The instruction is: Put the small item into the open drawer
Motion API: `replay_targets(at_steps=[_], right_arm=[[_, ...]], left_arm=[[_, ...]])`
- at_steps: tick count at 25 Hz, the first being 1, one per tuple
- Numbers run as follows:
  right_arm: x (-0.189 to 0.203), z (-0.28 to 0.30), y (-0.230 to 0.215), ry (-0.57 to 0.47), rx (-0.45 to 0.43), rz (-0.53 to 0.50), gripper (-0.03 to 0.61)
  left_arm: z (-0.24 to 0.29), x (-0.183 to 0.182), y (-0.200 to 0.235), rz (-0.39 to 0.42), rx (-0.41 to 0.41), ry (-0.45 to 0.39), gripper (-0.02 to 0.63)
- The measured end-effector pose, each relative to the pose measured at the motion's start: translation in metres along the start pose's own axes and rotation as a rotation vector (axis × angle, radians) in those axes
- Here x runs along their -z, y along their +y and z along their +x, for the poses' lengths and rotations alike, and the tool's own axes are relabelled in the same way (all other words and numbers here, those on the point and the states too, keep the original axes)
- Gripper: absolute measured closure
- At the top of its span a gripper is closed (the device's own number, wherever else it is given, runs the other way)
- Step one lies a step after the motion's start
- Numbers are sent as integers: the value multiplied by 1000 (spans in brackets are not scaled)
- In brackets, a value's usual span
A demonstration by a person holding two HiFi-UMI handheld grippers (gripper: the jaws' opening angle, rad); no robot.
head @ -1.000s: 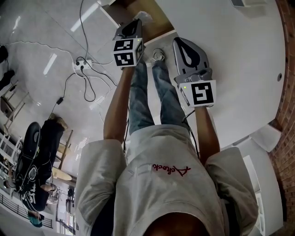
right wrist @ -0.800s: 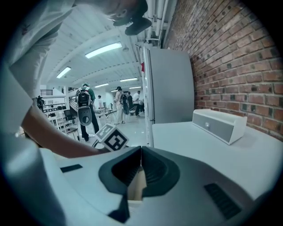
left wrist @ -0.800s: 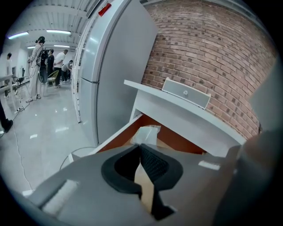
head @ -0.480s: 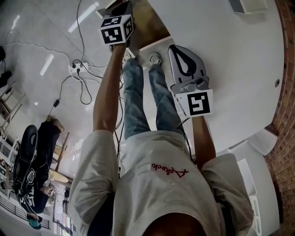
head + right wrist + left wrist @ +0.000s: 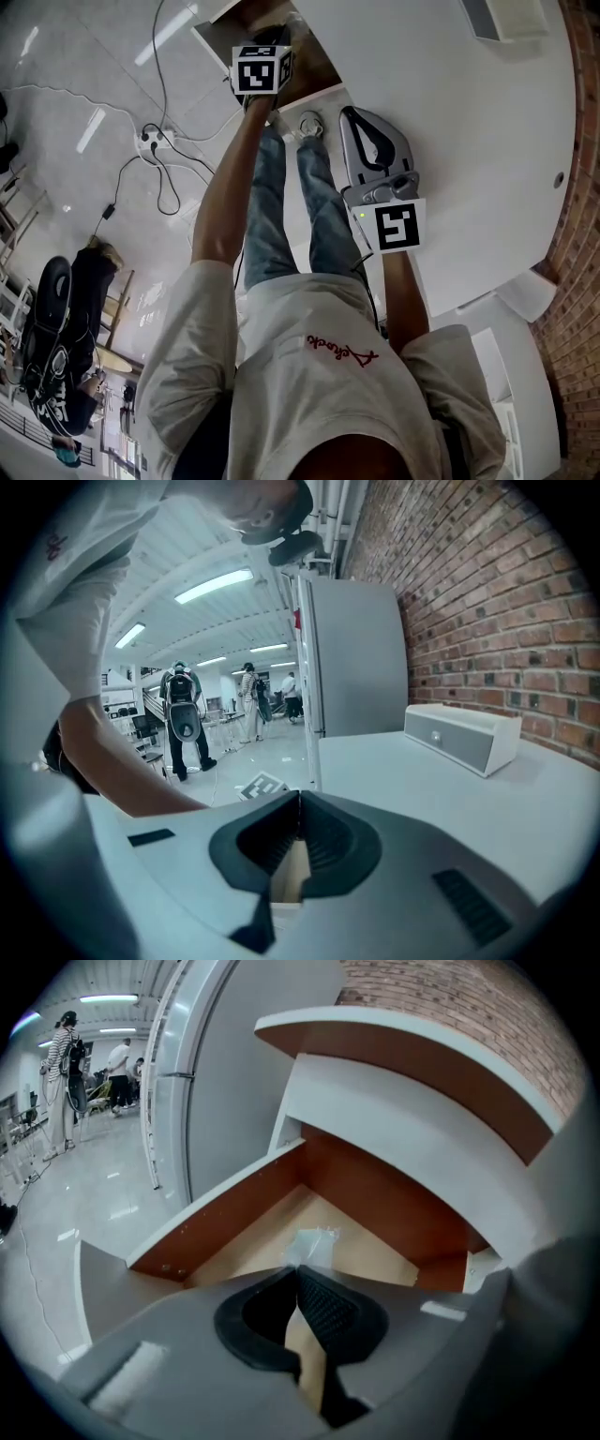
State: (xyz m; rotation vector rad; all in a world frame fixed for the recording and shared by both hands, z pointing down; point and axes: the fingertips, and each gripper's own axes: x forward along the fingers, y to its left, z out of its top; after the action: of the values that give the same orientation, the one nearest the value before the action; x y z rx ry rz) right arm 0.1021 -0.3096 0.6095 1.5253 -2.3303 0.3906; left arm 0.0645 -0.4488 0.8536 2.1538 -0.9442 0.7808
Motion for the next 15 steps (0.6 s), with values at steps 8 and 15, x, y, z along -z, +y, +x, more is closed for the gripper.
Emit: replay_targets(at_steps=[8,15], right_arm=[[10,2,-8,29,5,3,566],[8,1,-13,26,9,2,566]], left_arm=[[34,31,12,-50,-4,126,597],[33,24,14,-30,-42,95,440]])
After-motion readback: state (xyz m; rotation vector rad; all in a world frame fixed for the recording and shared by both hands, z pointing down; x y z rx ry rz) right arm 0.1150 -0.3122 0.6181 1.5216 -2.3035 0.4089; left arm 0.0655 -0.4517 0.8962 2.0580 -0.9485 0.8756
